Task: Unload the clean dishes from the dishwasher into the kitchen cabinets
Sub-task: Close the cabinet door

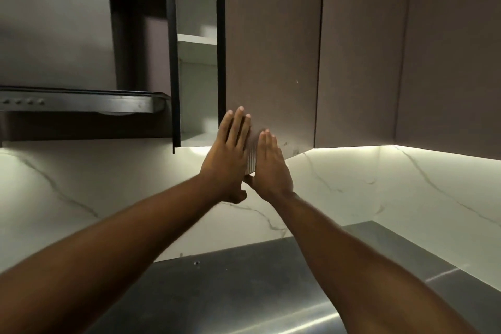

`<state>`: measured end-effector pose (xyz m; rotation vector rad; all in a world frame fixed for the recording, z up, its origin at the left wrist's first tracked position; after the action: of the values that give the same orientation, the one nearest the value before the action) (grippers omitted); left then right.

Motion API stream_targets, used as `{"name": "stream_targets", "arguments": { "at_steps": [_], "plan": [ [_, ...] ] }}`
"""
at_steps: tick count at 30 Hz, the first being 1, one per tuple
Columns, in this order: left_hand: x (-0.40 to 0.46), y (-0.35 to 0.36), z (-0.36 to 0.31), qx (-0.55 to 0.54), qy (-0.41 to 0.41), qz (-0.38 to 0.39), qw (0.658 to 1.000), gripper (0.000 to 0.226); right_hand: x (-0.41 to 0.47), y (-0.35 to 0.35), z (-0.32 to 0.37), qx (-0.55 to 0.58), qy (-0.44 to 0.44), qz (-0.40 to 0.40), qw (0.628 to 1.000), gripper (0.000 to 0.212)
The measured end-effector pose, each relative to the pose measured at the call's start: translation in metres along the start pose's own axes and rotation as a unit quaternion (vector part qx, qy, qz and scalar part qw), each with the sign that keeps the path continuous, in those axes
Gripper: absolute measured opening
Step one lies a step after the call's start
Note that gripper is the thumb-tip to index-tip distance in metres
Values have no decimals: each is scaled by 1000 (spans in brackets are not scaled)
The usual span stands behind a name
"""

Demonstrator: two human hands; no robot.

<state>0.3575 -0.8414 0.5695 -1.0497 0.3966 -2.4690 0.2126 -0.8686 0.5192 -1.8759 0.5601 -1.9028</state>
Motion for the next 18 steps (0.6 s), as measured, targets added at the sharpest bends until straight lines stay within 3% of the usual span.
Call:
{"name": "stream_targets", "arguments": {
  "at_steps": [2,8,15,18],
  "plan": [
    [9,16,-6,21,-37,14,999,128,11,18,3,-11,1,-7,1000,110],
    [33,70,0,40,-91,-24,995,87,43,61,1,-57,0,17,998,112],
    [47,134,19,11,-85,-54,995,89,75,104,3,-85,-27,36,995,116],
    [56,160,27,-3,-85,-59,995,94,85,123,0,-82,-29,16,996,106]
  ]
}}
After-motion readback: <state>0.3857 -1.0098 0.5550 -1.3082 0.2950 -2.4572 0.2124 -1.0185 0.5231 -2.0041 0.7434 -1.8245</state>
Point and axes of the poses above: each hand's wrist, its own x-axis towards the middle knuckle, its own y-axis out of the palm, z = x × y, the point moved 1 cm from there along x, towards the middle knuckle
